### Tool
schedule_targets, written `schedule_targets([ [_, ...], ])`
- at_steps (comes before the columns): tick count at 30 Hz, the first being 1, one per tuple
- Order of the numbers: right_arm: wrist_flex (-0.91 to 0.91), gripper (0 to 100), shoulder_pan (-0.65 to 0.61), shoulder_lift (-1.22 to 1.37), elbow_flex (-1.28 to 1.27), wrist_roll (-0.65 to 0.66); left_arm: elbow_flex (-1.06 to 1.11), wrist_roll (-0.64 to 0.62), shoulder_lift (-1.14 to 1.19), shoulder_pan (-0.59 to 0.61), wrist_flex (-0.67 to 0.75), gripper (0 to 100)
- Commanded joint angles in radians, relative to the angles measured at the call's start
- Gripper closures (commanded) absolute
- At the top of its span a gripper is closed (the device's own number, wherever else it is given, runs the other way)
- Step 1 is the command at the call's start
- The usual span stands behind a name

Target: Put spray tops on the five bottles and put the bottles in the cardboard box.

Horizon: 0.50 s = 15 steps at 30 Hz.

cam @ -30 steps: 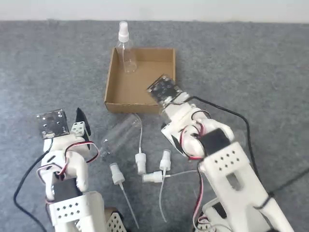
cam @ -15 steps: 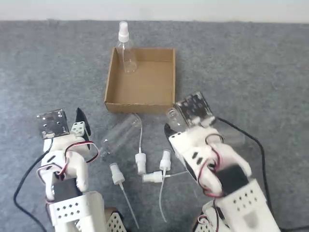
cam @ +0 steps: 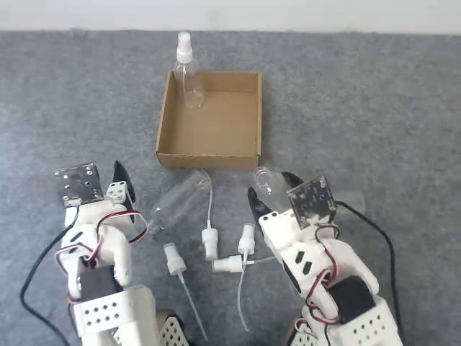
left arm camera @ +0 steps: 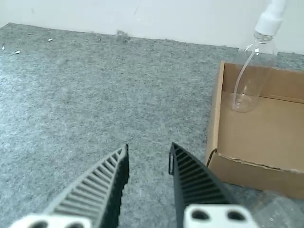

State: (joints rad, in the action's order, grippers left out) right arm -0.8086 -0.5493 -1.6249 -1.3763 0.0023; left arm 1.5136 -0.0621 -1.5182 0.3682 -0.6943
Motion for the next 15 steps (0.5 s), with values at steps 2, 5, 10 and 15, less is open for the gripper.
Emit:
schedule_targets([
  [2,0.058,89.8,0.062,-0.104,-0.025,-0.074,-0.048,0.012,-0.017,-0.003,-0.021,87],
  [5,0.085,89.8,0.139,-0.134,-0.040,-0.129,-0.108,0.012,-0.017,-0.005,-0.107,87],
  [10,0.087,89.8,0.173,-0.142,-0.041,-0.147,-0.185,0.025,-0.015,-0.005,-0.199,87],
  [15,0.090,89.8,0.171,-0.142,-0.058,-0.149,-0.263,0.120,-0.008,-0.012,-0.295,87],
])
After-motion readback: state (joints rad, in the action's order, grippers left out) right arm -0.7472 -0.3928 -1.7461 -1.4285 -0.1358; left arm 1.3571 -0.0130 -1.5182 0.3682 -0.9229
